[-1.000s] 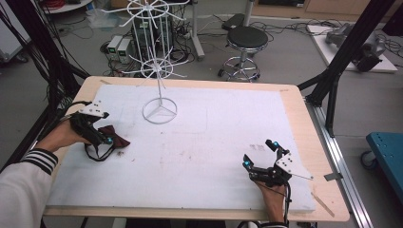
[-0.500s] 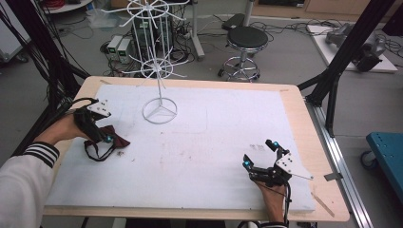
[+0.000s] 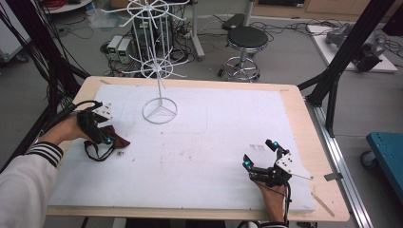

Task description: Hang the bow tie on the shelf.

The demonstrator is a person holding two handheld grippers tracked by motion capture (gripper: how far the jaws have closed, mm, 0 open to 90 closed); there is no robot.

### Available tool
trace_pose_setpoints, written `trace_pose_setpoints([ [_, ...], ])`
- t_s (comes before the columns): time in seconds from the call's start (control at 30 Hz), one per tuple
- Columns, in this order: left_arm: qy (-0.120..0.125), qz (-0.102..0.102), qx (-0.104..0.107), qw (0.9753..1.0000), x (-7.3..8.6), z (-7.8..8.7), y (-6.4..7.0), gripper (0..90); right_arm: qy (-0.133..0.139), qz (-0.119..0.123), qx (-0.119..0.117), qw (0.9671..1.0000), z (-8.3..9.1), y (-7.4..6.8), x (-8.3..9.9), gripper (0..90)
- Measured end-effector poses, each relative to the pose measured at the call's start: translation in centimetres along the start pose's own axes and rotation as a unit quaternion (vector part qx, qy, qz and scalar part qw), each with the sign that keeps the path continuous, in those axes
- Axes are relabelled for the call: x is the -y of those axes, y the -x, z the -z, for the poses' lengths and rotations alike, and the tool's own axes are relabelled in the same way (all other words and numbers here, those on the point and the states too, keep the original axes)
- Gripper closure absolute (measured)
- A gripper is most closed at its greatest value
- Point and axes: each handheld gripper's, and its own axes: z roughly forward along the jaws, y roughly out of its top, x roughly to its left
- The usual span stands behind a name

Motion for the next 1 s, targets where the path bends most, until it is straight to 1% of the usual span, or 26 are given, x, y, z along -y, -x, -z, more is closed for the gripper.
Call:
trace_pose_setpoints([
  [0.1,-0.007,-0.005,0.002,1.0000,0.03,-0.24,0.03,15.7,0.000,0.000,0.000,1.0000,0.00,0.00,0.00,0.6],
  [0.13,-0.004,0.000,0.002,1.0000,0.06,-0.33,0.08,16.4,0.000,0.000,0.000,1.0000,0.00,0.00,0.00,0.6],
  [0.23,-0.012,-0.010,0.004,0.9999,0.12,-0.22,-0.03,20.4,0.000,-0.001,-0.001,1.0000,0.00,0.01,0.00,0.6],
  [0.3,-0.009,-0.008,0.004,0.9999,0.15,-0.27,0.07,22.0,0.000,-0.001,-0.001,1.0000,0.00,0.01,0.01,0.6],
  [0.33,-0.019,-0.019,0.005,0.9996,0.13,-0.16,-0.02,23.2,0.001,-0.001,-0.001,1.0000,0.00,0.01,0.00,0.6],
  [0.4,-0.020,-0.024,0.008,0.9995,0.21,-0.19,-0.04,24.2,0.000,-0.001,-0.001,1.0000,0.00,0.01,0.00,0.6],
  [0.43,-0.029,-0.030,0.007,0.9991,0.23,-0.13,-0.13,24.7,0.000,0.000,-0.001,1.0000,0.00,0.01,0.01,0.6],
  [0.47,-0.027,-0.025,0.005,0.9993,0.28,-0.23,-0.03,25.6,0.000,0.000,0.000,1.0000,0.00,0.01,0.01,0.6],
  [0.5,-0.034,-0.027,0.008,0.9990,0.27,-0.23,-0.05,25.8,0.000,-0.001,0.000,1.0000,0.00,0.00,0.01,0.6],
  [0.53,-0.038,-0.034,0.008,0.9987,0.22,-0.38,-0.05,26.1,0.000,0.000,0.000,1.0000,0.00,0.01,0.01,0.6],
  [0.6,-0.033,-0.030,0.007,0.9990,0.21,-0.52,0.04,27.4,0.000,0.000,0.000,1.0000,0.00,0.00,0.00,0.6],
  [0.63,-0.036,-0.033,0.007,0.9988,0.14,-0.59,0.04,28.4,0.000,0.000,0.000,1.0000,0.00,0.00,0.00,0.6],
  [0.7,-0.035,-0.032,0.007,0.9989,0.16,-0.67,0.05,29.4,0.000,0.000,-0.001,1.0000,0.00,0.01,0.00,0.6],
  [0.77,-0.038,-0.036,0.006,0.9986,0.17,-0.75,0.08,34.3,0.000,0.000,0.000,1.0000,0.00,0.01,0.00,0.6],
  [0.83,-0.039,-0.038,0.010,0.9985,0.18,-0.77,0.12,37.3,0.000,0.000,0.000,1.0000,0.00,0.01,0.01,0.6],
  [0.87,-0.045,-0.042,0.010,0.9980,0.11,-0.76,0.14,38.4,0.000,-0.001,0.000,1.0000,0.00,0.00,0.00,0.6],
  [0.9,-0.045,-0.042,0.010,0.9980,0.11,-0.76,0.14,38.9,0.000,0.000,0.000,1.0000,0.00,0.00,0.00,0.6],
  [0.93,-0.051,-0.046,0.007,0.9976,0.05,-0.89,0.22,40.9,0.000,0.000,0.000,1.0000,-0.01,-0.01,0.00,0.6],
  [1.0,-0.055,-0.046,0.007,0.9974,0.05,-1.00,0.29,44.3,0.000,0.000,0.000,1.0000,0.00,0.00,0.00,0.6],
])
